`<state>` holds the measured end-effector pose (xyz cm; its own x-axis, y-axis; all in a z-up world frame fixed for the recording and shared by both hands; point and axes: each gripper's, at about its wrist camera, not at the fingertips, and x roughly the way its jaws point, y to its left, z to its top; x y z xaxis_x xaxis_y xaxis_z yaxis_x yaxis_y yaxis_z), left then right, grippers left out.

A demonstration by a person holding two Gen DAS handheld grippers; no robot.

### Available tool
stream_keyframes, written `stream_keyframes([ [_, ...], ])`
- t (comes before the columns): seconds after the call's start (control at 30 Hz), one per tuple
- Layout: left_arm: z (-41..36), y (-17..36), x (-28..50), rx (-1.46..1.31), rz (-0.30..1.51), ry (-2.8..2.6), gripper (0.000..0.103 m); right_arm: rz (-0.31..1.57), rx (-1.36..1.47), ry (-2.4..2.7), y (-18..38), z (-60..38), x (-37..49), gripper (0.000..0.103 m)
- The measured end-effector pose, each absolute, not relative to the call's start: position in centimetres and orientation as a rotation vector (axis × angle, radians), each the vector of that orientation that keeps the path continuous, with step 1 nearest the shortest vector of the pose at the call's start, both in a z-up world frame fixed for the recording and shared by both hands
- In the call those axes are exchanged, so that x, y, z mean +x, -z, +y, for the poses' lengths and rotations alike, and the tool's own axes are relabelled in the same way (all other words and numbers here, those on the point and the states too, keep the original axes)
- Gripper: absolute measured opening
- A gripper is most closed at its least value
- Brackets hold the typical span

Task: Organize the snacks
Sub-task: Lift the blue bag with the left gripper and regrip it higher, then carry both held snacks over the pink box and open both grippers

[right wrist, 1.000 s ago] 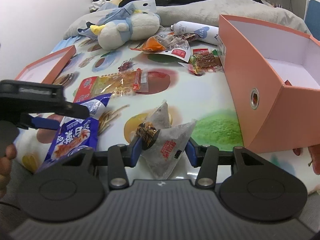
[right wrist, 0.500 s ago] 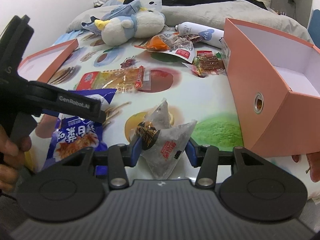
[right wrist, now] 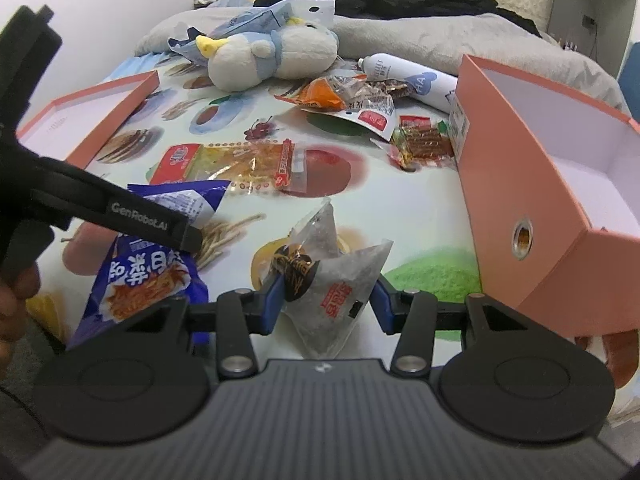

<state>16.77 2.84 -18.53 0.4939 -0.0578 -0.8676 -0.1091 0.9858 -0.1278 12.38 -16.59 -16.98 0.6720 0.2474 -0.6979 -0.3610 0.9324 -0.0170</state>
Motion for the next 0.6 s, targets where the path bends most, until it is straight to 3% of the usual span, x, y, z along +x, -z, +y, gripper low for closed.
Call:
stream_keyframes([
  [0.6, 1.2, 9.9, 18.2, -0.201, 0.926, 0.061, 0.066, 0.644, -0.141, -0.303, 10.5, -18.4, 14.0, 0.046],
])
